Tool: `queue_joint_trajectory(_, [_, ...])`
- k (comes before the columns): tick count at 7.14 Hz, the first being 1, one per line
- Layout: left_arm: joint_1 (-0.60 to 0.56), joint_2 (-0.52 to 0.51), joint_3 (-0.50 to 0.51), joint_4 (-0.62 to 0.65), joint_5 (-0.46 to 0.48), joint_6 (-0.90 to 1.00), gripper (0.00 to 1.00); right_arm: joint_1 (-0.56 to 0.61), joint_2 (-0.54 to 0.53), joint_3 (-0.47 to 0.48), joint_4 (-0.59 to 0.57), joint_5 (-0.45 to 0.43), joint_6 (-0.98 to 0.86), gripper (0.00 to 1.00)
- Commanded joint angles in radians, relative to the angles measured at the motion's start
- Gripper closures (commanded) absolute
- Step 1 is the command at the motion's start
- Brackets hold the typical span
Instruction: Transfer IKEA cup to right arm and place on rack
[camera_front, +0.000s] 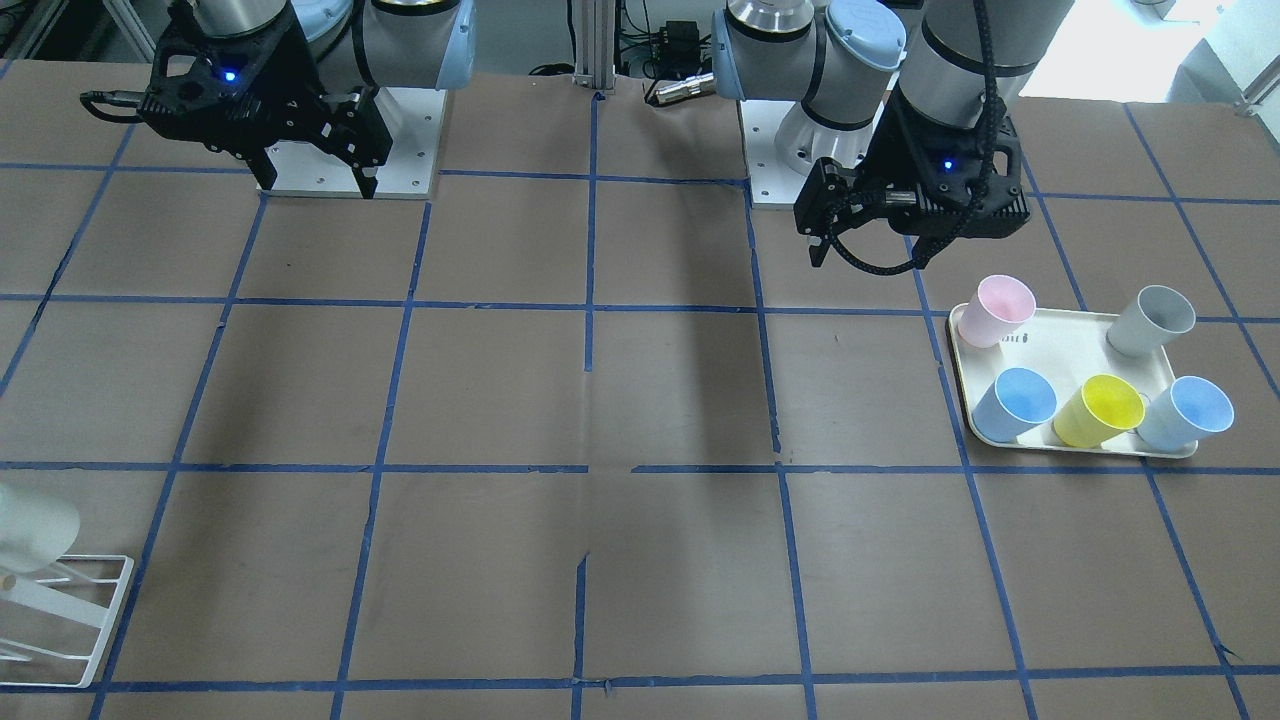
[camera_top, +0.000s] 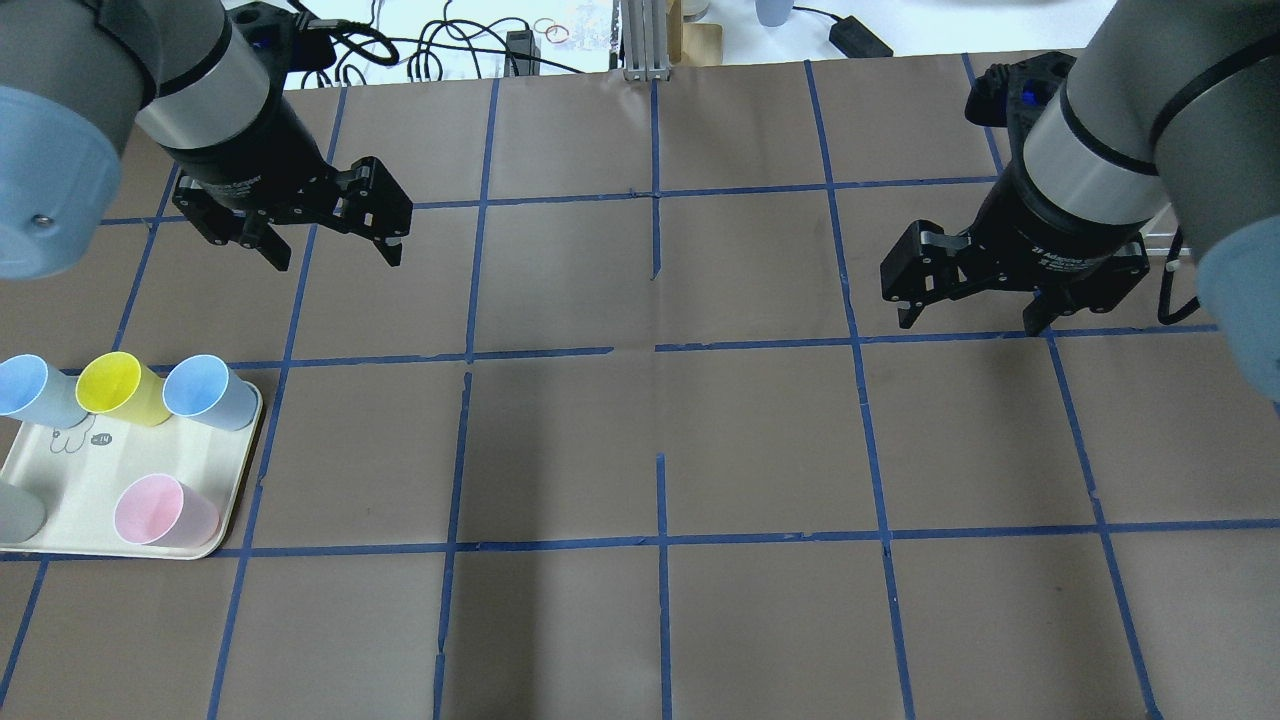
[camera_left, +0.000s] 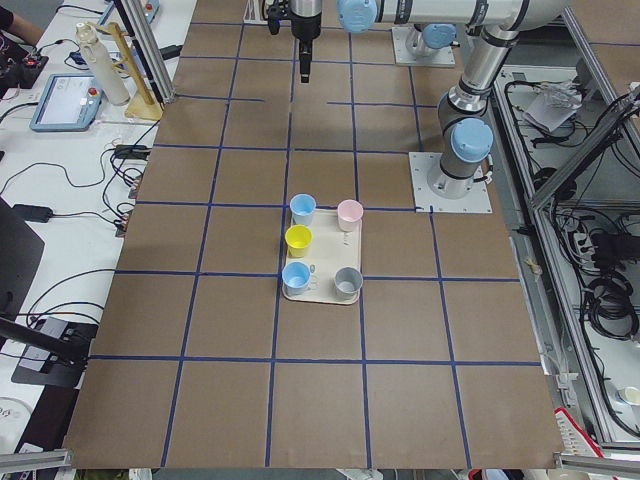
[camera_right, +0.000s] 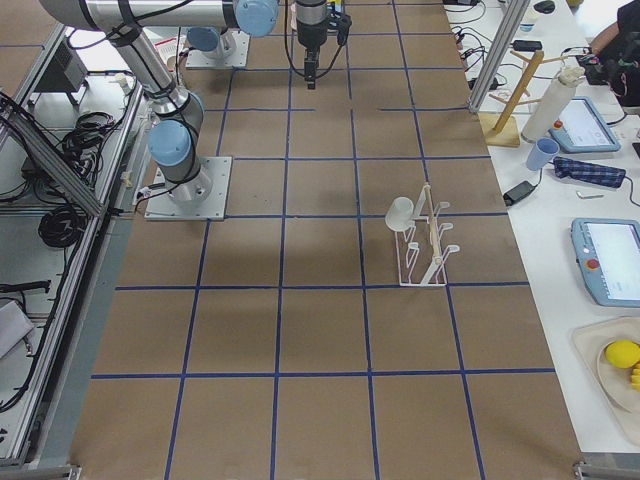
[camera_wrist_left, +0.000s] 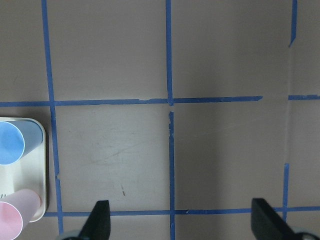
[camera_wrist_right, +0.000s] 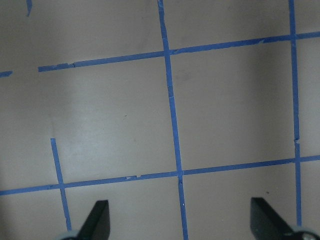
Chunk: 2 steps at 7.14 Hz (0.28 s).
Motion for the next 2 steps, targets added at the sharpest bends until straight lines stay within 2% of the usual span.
queue_joint_trajectory(1, [0.000,0.002,0.003,-0.001,0.002,0.000,0.00,0.001,0.000,0.000,0.001,0.001,-0.002,0.00])
queue_joint_trajectory(2, [0.000,0.000,0.008,-0.001,0.002,0.000,0.00,0.001,0.000,0.000,0.001,0.002,-0.002,0.00])
